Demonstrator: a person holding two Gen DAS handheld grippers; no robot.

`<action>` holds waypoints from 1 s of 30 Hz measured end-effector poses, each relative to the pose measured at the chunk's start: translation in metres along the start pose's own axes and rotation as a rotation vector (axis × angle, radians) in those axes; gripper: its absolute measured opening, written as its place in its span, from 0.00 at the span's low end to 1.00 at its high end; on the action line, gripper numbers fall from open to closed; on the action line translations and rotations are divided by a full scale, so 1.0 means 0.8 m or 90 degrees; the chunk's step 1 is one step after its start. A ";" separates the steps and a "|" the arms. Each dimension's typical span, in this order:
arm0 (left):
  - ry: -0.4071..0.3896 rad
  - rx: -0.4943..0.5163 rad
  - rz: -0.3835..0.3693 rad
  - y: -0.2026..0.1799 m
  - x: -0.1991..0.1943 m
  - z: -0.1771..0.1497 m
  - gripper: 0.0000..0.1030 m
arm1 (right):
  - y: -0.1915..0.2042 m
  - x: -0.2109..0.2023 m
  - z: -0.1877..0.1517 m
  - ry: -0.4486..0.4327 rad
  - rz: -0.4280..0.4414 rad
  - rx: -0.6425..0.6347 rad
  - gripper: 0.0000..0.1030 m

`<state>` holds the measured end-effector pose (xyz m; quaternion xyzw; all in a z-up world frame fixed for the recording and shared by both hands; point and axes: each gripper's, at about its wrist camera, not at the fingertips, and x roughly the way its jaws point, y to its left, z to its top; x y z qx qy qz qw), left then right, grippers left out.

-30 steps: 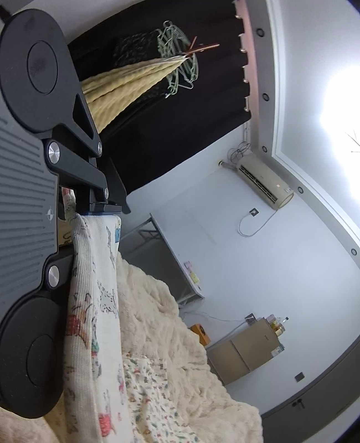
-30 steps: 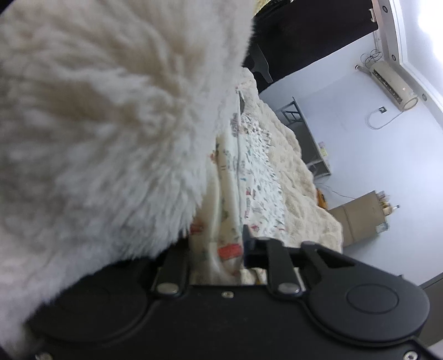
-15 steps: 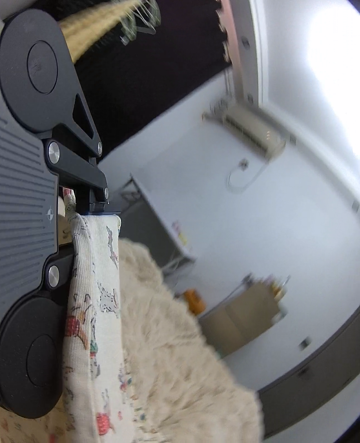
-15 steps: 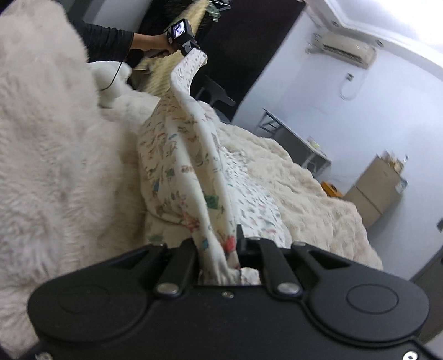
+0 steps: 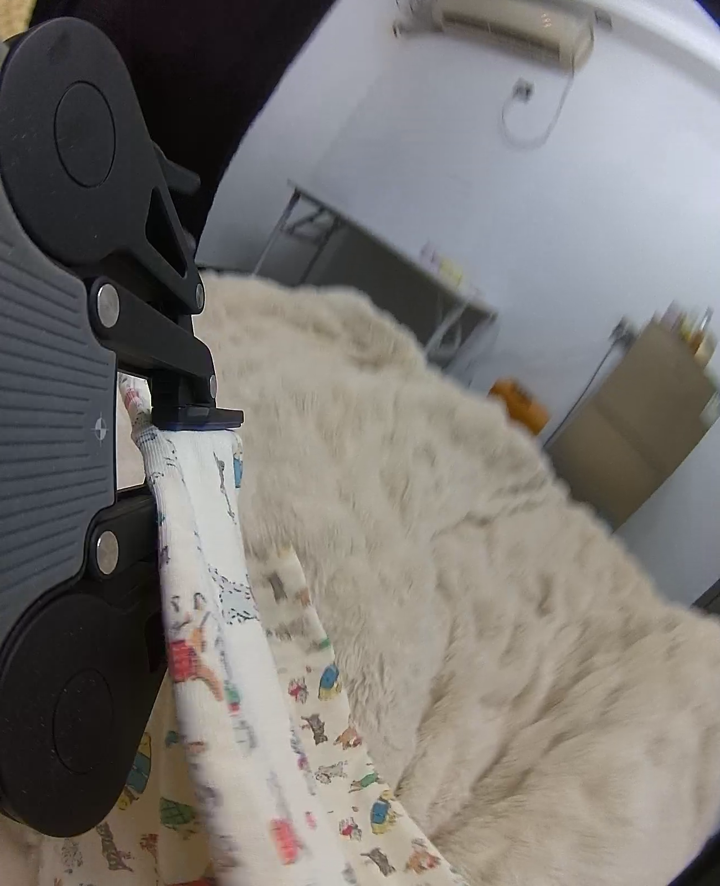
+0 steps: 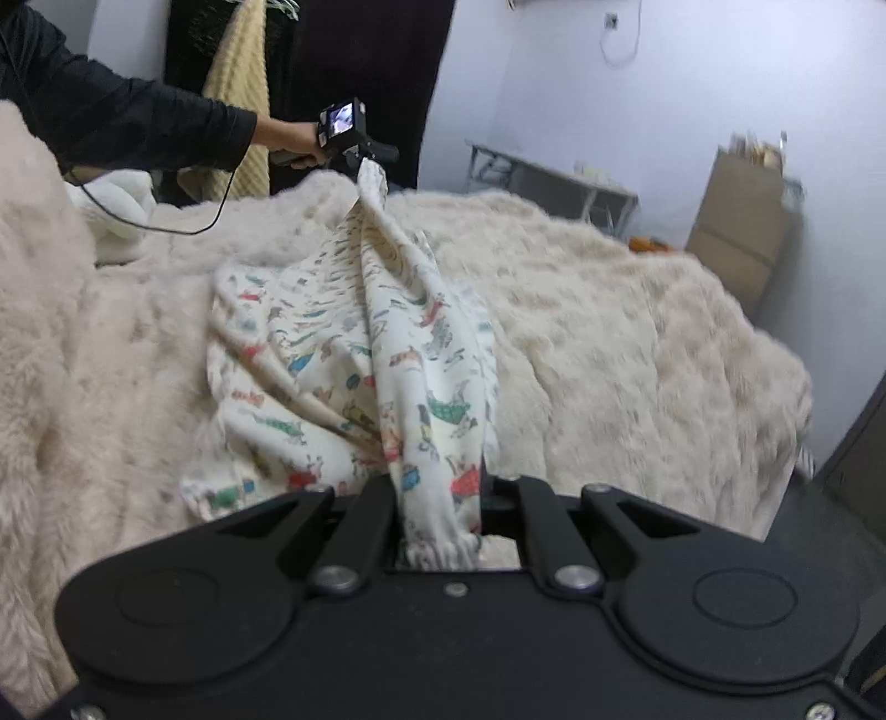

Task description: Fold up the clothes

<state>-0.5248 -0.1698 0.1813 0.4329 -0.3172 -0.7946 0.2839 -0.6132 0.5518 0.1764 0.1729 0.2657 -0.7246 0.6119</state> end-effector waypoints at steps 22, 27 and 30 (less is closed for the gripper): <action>0.129 0.204 -0.080 -0.008 0.098 0.046 0.01 | -0.054 0.066 -0.013 0.049 0.041 0.065 0.03; 0.186 0.217 -0.122 -0.079 0.179 0.061 0.01 | -0.051 0.068 -0.013 0.069 0.019 0.092 0.03; 0.203 0.205 -0.129 -0.084 0.195 0.065 0.05 | -0.055 0.072 -0.013 0.082 0.017 0.133 0.05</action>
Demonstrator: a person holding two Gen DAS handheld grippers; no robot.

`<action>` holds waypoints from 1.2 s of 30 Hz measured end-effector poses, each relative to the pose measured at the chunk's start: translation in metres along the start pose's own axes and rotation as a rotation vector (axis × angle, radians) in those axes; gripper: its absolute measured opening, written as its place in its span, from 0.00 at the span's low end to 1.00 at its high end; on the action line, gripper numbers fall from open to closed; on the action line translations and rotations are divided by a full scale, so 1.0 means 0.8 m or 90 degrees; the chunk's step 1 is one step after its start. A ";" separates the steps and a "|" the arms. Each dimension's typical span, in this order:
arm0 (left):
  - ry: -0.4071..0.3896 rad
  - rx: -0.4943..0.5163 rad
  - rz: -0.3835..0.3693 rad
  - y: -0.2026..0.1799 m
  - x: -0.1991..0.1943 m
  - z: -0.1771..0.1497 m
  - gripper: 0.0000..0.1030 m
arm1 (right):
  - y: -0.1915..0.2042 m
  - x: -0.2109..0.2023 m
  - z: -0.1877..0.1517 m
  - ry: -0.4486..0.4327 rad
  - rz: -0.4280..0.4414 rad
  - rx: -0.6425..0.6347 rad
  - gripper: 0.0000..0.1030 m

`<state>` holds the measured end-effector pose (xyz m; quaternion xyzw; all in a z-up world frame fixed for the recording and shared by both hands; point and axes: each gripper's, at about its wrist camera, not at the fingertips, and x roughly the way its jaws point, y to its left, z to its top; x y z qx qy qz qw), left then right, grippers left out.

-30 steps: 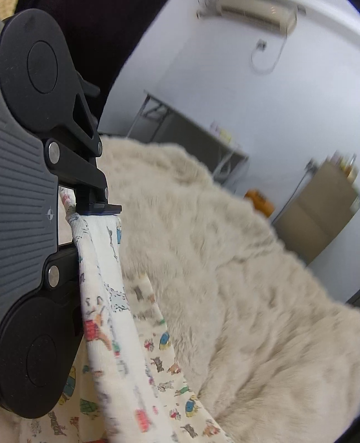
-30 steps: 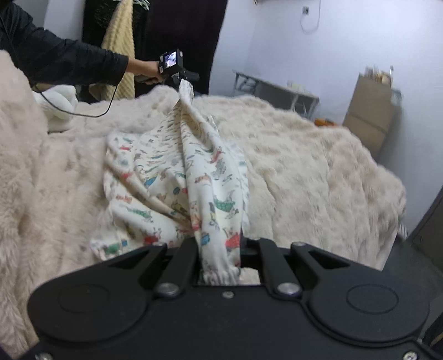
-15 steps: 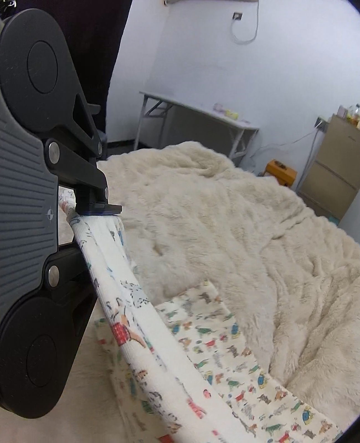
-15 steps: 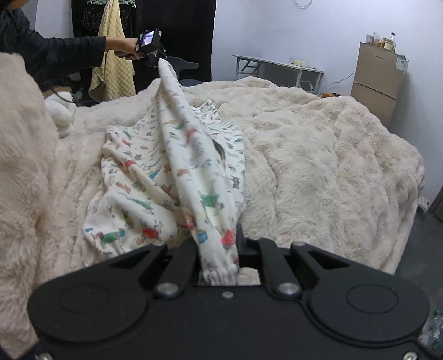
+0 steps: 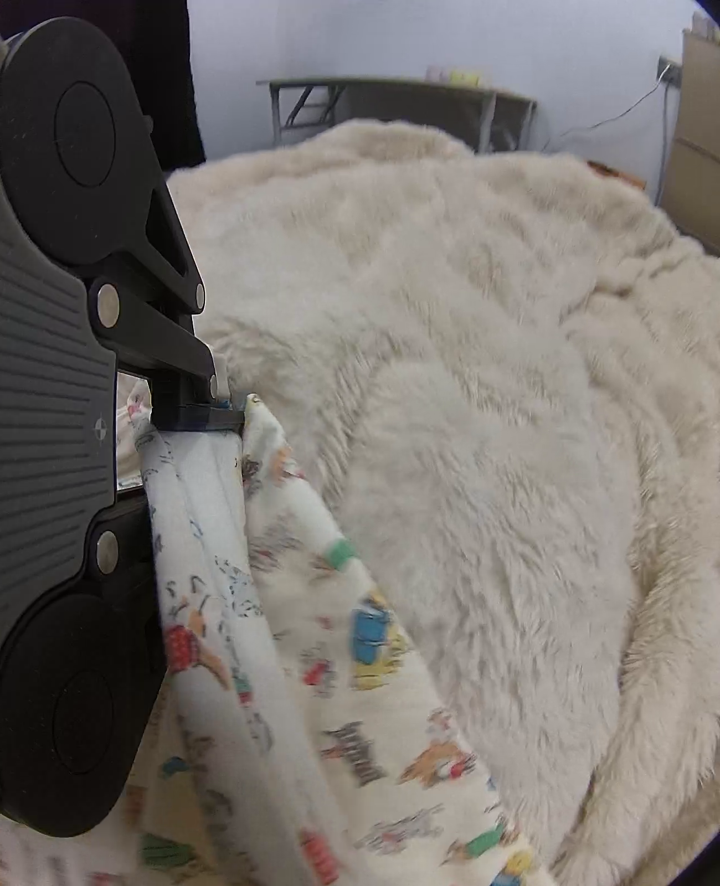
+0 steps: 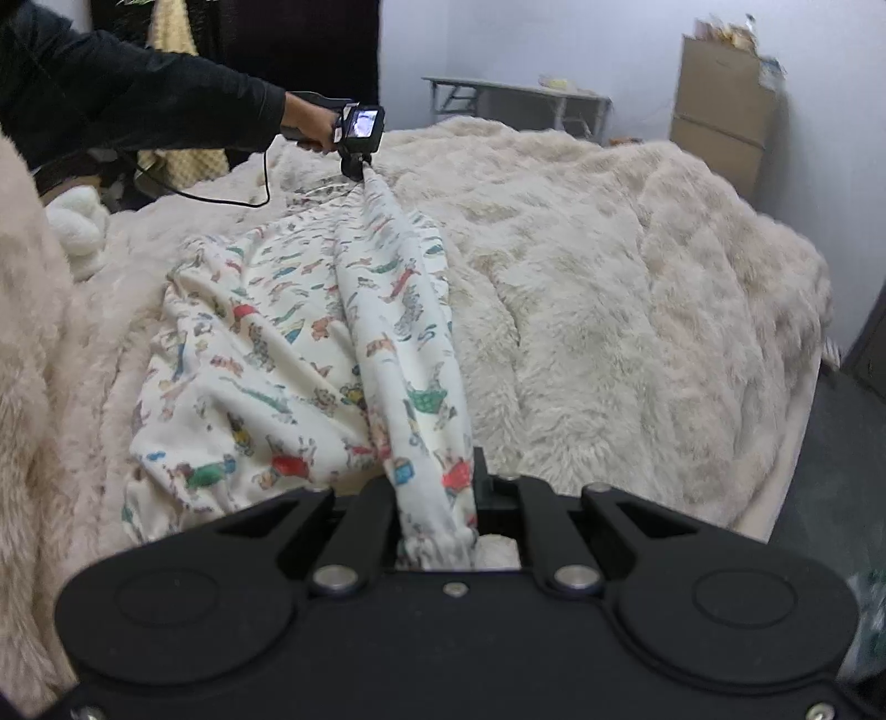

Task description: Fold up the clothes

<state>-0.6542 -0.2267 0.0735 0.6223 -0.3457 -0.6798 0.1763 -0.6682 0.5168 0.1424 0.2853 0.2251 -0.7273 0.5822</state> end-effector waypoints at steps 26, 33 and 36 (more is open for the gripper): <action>-0.114 -0.802 -0.410 0.021 -0.047 -0.298 1.00 | -0.083 -0.046 -0.002 -0.016 0.030 0.189 0.60; -0.225 -1.085 -0.479 -0.043 0.016 -0.321 0.80 | -0.066 -0.013 0.074 -0.059 0.056 0.133 0.61; -0.279 -1.140 -0.486 -0.043 0.015 -0.318 0.12 | -0.051 0.034 0.125 -0.047 0.092 0.083 0.61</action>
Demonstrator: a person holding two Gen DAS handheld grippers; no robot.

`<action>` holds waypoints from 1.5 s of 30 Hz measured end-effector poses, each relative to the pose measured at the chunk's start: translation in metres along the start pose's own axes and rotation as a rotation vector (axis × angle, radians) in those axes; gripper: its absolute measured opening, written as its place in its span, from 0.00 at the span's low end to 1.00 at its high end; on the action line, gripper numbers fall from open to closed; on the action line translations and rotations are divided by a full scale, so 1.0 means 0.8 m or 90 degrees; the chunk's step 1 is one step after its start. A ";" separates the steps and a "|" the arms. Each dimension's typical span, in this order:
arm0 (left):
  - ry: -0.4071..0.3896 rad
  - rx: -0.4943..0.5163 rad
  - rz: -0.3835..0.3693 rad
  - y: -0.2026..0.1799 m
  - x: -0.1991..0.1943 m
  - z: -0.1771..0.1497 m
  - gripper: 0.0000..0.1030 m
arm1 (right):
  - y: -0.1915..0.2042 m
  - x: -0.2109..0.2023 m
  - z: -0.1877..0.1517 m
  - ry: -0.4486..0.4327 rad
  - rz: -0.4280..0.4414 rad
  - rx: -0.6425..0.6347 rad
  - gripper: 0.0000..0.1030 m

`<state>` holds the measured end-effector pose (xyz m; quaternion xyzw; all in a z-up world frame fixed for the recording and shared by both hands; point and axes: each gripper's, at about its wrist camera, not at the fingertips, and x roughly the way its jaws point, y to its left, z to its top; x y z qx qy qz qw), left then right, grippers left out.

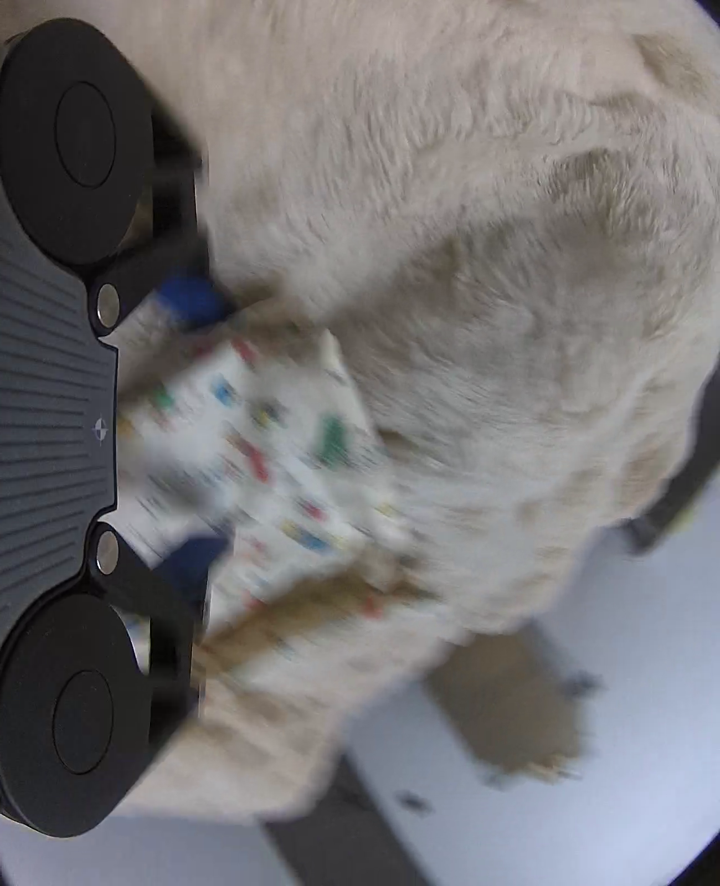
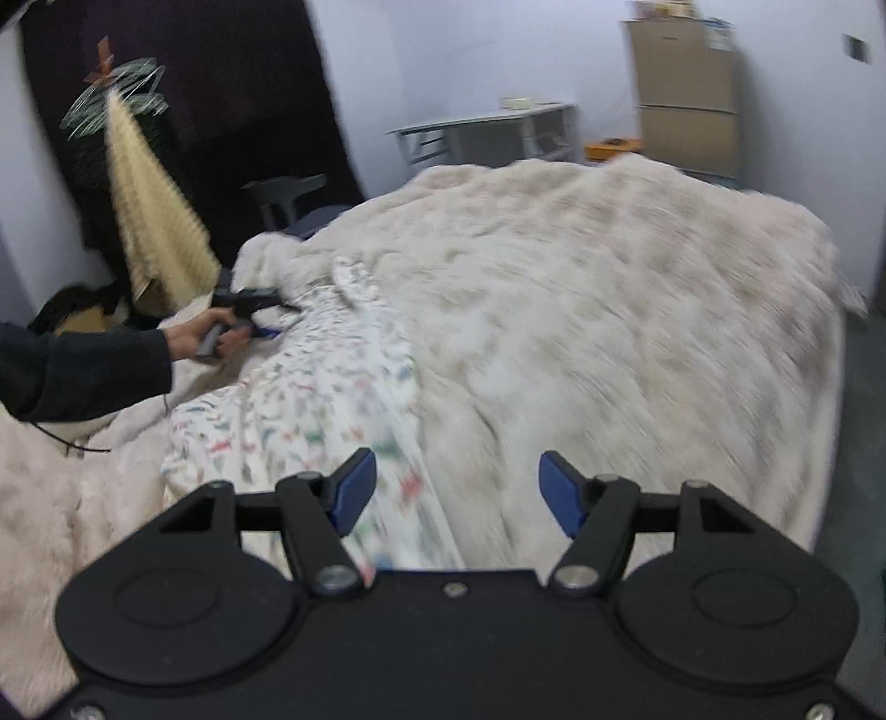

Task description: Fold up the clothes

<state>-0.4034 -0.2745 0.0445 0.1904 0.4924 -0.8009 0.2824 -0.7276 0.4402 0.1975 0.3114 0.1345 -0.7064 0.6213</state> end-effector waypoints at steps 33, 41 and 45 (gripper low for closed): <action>-0.124 0.200 0.223 -0.063 -0.118 0.024 0.26 | -0.003 0.251 0.137 0.120 0.020 0.009 0.20; 0.176 0.134 0.078 -0.146 0.045 0.032 0.56 | 0.022 0.184 0.135 0.068 0.026 0.014 0.28; 0.170 0.080 0.070 -0.178 0.124 0.054 0.55 | 0.047 0.138 0.120 0.040 0.015 -0.004 0.32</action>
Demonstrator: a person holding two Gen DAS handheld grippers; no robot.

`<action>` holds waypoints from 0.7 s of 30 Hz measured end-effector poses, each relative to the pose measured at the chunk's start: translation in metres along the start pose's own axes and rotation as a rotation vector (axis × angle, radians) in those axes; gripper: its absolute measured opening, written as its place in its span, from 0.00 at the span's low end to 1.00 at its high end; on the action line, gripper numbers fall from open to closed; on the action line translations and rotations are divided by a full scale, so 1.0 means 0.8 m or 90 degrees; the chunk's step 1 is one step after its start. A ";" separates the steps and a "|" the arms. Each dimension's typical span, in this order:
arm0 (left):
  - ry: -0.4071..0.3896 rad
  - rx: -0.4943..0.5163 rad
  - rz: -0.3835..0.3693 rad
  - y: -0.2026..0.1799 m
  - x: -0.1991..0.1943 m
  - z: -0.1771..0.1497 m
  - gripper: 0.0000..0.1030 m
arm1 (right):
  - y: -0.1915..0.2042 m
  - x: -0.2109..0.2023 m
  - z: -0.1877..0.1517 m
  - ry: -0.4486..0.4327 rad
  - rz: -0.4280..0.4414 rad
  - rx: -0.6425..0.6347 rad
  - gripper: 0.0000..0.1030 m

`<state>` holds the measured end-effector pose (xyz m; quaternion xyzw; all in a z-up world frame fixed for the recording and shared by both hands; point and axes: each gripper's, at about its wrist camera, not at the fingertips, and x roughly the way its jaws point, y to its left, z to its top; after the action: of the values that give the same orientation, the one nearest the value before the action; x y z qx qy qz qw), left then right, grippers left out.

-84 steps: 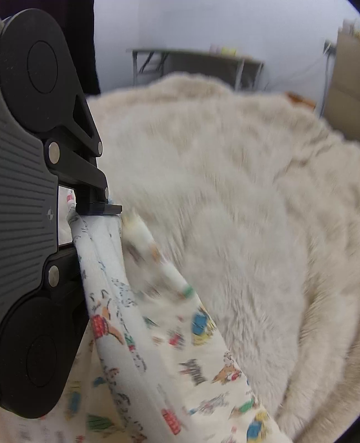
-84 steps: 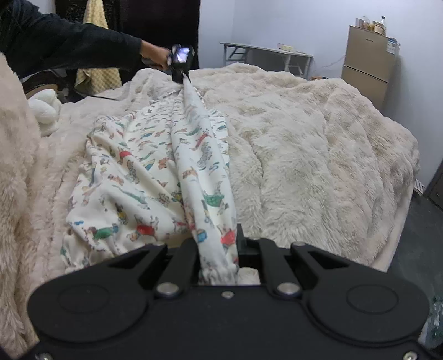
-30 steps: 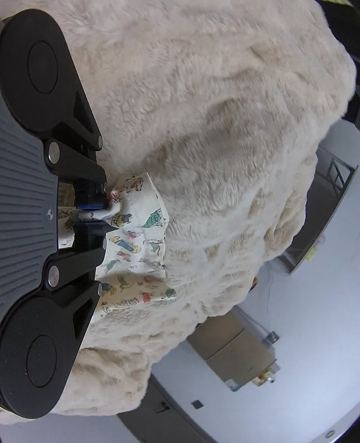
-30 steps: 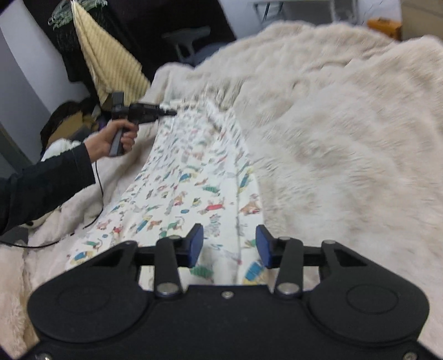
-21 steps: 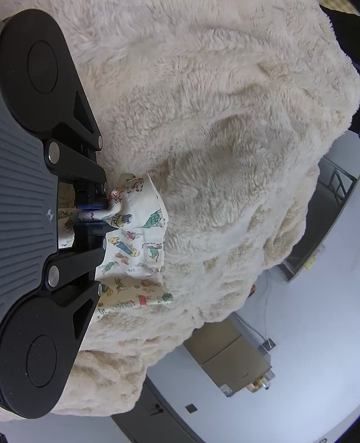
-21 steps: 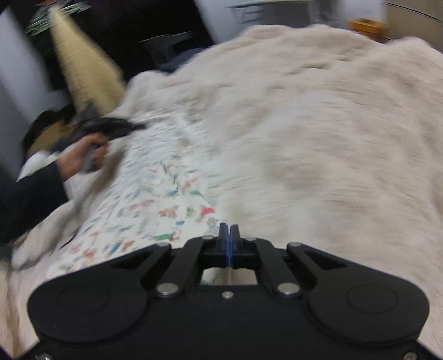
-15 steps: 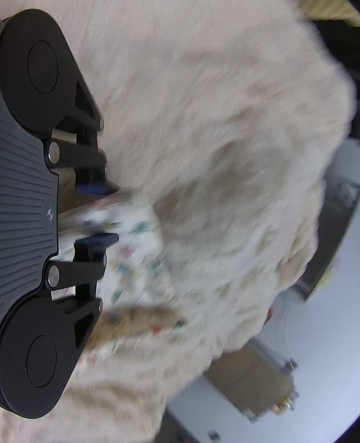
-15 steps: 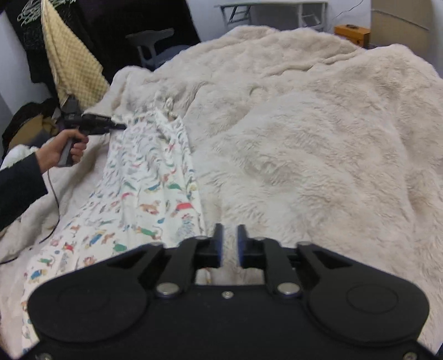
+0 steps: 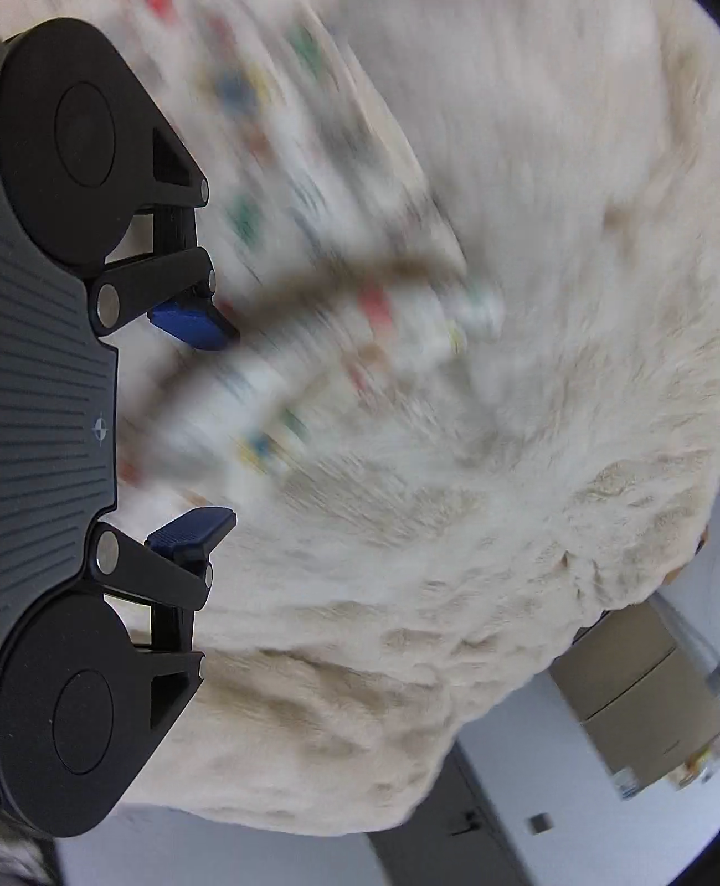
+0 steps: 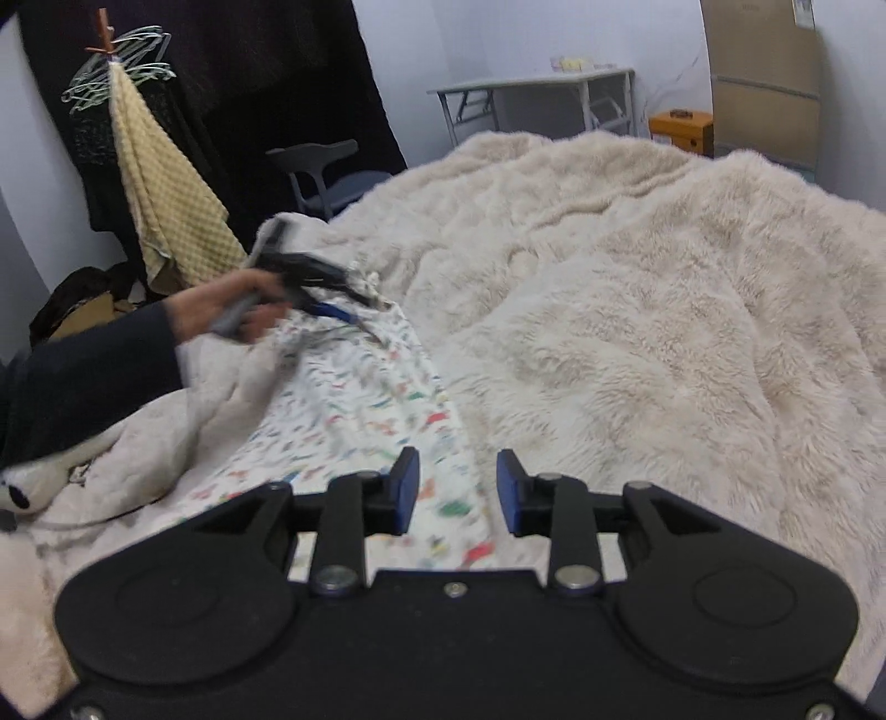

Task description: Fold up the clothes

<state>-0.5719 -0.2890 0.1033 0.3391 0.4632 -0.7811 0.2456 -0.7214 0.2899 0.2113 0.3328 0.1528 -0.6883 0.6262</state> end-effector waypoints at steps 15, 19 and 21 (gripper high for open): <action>-0.147 -0.047 -0.083 0.129 -0.173 -0.106 0.81 | 0.034 -0.171 -0.226 -0.123 -0.064 0.305 0.70; -0.170 -0.144 -0.065 0.221 -0.208 -0.198 0.81 | 0.027 -0.201 -0.287 -0.152 -0.019 0.434 0.70; -0.177 -0.192 -0.102 0.248 -0.209 -0.226 0.81 | 0.026 -0.215 -0.313 -0.173 0.001 0.486 0.72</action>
<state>-0.2703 -0.2058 0.0581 0.1500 0.5617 -0.7593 0.2924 -0.6356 0.5742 0.1443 0.4479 -0.1984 -0.7326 0.4725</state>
